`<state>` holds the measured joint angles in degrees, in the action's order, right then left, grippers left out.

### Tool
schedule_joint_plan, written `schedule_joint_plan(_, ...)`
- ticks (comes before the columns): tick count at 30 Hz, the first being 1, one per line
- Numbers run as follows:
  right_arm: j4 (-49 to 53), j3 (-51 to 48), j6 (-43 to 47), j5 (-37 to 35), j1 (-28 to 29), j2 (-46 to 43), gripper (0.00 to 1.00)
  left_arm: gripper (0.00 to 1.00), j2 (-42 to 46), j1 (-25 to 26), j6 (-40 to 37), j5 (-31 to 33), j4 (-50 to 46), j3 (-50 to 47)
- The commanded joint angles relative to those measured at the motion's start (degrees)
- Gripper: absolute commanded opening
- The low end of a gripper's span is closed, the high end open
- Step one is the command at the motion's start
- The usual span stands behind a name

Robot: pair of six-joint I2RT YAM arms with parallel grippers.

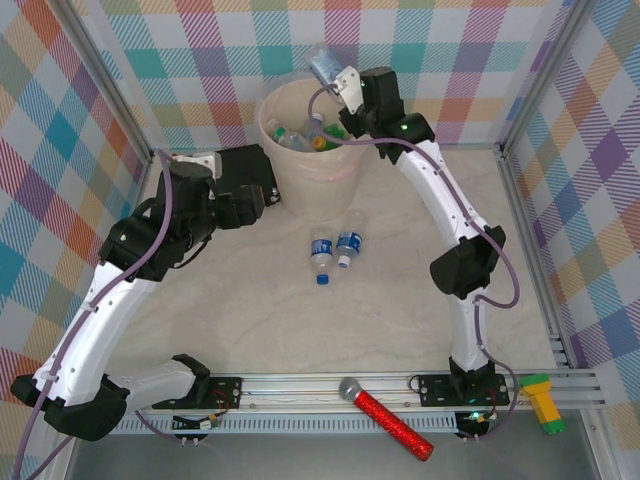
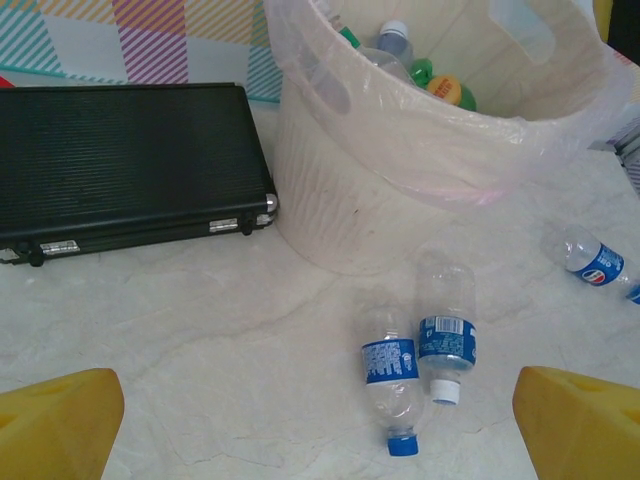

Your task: Put the plastic bottles in the bin

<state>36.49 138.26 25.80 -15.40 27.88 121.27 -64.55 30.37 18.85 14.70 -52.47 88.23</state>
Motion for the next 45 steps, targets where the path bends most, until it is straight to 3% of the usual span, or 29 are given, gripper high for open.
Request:
schedule_joint_plan(1,-1.40,2.19,0.23,1.94,-0.01,0.62,0.31,0.99,-0.22,0.66,0.96,1.21,-0.79,1.88)
schedule_joint_plan(3,-1.36,2.37,0.06,2.06,0.00,0.69,0.38,1.00,-0.31,0.66,1.04,1.21,-0.79,1.86)
schedule_joint_plan(5,-1.31,2.46,-0.25,1.80,0.03,0.74,0.53,1.00,-0.31,0.66,1.09,1.21,-0.75,1.91)
schedule_joint_plan(6,-1.31,2.51,-0.53,1.54,-0.02,0.69,0.66,1.00,-0.29,0.66,1.19,1.21,-0.75,1.86)
schedule_joint_plan(7,-1.27,2.54,-0.73,1.37,-0.02,0.55,0.71,0.99,-0.29,0.66,1.17,1.12,-0.71,1.89)
schedule_joint_plan(14,-0.90,2.70,-3.87,2.55,0.08,-1.44,0.83,1.00,0.22,0.66,1.30,0.86,-0.53,1.19)
schedule_joint_plan(18,-0.06,2.71,-6.89,2.90,0.16,-2.85,1.00,1.00,0.73,0.66,1.29,0.09,-0.06,0.45)
schedule_joint_plan(32,-1.39,-9.34,-16.46,0.66,0.17,-12.22,0.99,1.00,0.61,0.66,0.71,-6.13,-0.88,-1.82)
schedule_joint_plan(45,-5.94,-36.86,-29.19,-1.84,0.16,-29.48,0.99,1.00,0.66,0.70,0.81,-13.07,-0.62,-5.05)
